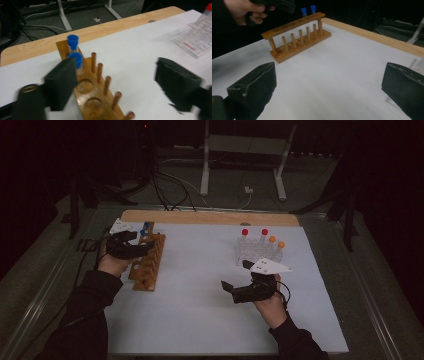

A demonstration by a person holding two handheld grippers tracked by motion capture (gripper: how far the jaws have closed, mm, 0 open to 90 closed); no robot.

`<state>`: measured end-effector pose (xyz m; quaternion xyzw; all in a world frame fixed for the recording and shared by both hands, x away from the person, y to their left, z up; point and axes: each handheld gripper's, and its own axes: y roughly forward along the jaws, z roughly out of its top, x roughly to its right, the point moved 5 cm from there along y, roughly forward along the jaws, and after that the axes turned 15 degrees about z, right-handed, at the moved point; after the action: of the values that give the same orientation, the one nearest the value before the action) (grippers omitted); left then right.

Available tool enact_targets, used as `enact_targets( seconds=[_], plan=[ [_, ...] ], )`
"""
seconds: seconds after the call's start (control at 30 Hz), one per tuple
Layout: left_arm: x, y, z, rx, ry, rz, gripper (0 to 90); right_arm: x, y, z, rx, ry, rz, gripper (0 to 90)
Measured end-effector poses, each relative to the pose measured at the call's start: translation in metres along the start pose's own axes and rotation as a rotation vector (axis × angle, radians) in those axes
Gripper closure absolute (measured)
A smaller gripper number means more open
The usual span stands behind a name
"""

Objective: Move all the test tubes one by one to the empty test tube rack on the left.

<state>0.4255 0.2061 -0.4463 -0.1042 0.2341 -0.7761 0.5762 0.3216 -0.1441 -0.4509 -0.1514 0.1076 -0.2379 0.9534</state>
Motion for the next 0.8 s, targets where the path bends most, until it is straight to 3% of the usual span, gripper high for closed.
enact_targets(
  seconds=[0.23,0.53,0.8],
  plan=[
    [0.023,-0.028,-0.003,0.040,0.016,-0.110,1.9,0.007,-0.012,0.006,0.012,0.004,-0.025,0.0],
    [0.064,-0.054,-0.018,0.065,0.054,-0.265,1.6,0.023,-0.034,0.011,0.039,0.015,-0.088,0.0],
    [0.097,-0.064,-0.034,0.071,0.100,-0.336,1.6,0.044,-0.063,0.007,0.034,0.023,-0.199,0.0]
  ],
)
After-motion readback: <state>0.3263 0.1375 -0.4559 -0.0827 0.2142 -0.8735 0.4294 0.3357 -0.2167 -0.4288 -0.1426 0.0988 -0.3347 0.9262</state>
